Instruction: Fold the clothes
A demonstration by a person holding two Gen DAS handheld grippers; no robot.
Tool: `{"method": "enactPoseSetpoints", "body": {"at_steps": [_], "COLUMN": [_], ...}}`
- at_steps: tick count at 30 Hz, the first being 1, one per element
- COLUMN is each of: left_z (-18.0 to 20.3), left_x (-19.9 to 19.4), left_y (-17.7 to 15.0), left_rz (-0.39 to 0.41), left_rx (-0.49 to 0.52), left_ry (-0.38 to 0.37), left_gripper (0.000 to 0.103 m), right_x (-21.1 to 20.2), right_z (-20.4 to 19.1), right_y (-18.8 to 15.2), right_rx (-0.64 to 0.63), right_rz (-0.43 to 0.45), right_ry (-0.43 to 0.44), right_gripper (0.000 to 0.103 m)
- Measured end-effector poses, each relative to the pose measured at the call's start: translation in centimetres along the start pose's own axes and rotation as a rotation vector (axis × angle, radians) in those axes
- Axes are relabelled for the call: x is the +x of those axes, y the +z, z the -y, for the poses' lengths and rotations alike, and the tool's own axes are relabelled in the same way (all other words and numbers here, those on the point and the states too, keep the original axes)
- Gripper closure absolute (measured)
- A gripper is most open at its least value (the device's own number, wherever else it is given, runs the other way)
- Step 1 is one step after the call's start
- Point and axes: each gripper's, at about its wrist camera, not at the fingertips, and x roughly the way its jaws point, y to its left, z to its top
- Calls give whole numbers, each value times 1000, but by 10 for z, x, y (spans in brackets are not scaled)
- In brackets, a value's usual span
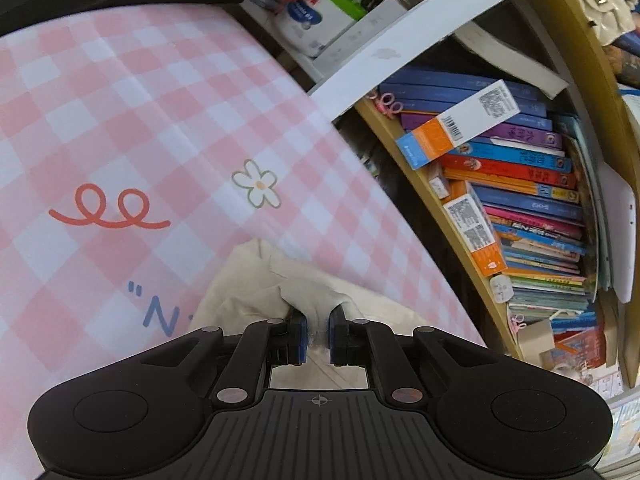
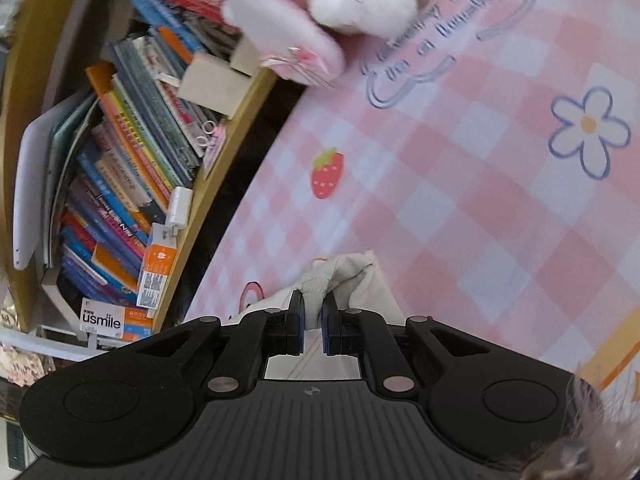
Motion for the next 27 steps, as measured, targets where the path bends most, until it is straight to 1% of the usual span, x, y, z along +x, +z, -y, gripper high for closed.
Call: {"method": "enactPoseSetpoints", "body": {"at_steps": [2,3,4,5,6,7,8,9,10,12,14,16,17,19,20,21,22,23,25,27], "left_z": [-2,-3,-3,-2,0,2,5,9,13,16,16,6,-3,-25,-30,-31,-28,-25,-13,4], "left_x": [1,1,1,2,2,3,4,5,7,11,15,14,11,4,-1,-7,-12,-18,-30,-39], "left_y": [2,3,4,4,4,4,4,3,3,6,11,19,21,19,17,18,20,23,23,18], "left_rz": [-15,-22,-27,-30,-32,-34,-35,-36,-38,-46,-49,15,72,176,212,230,231,226,209,184], "left_rx": [-28,-44,-57,-69,-72,-72,-63,-48,-36,-39,-60,-149,-237,-474,-534,-529,-475,-410,-266,-112], "left_ry": [4,-7,-25,-45,-58,-69,-69,-65,-61,-60,-66,-67,-74,-108,-95,-67,-40,-15,43,81], "left_gripper": [89,84,73,67,56,50,48,45,43,42,42,43,43,42,41,37,36,36,36,36], "right_x": [2,3,3,4,4,5,6,5,6,9,13,19,20,16,14,11,9,6,-3,-13], "right_z": [4,5,6,7,7,8,7,2,-3,-11,-18,-22,-20,-4,2,7,11,11,4,-5], "right_y": [0,0,1,1,2,3,4,8,9,10,12,21,27,41,46,49,52,54,52,47], "right_rx": [12,17,23,31,41,51,54,48,36,8,-16,-23,-2,139,183,206,229,209,89,-46], "right_rz": [-8,-13,-18,-27,-37,-48,-56,-64,-71,-83,-101,-110,-81,53,88,101,114,108,83,66], "right_ry": [4,7,9,15,25,34,42,48,48,44,38,35,43,79,81,72,64,53,17,-23], "right_gripper": [95,95,93,91,87,81,78,72,69,60,57,57,57,58,60,61,61,61,61,61]}}
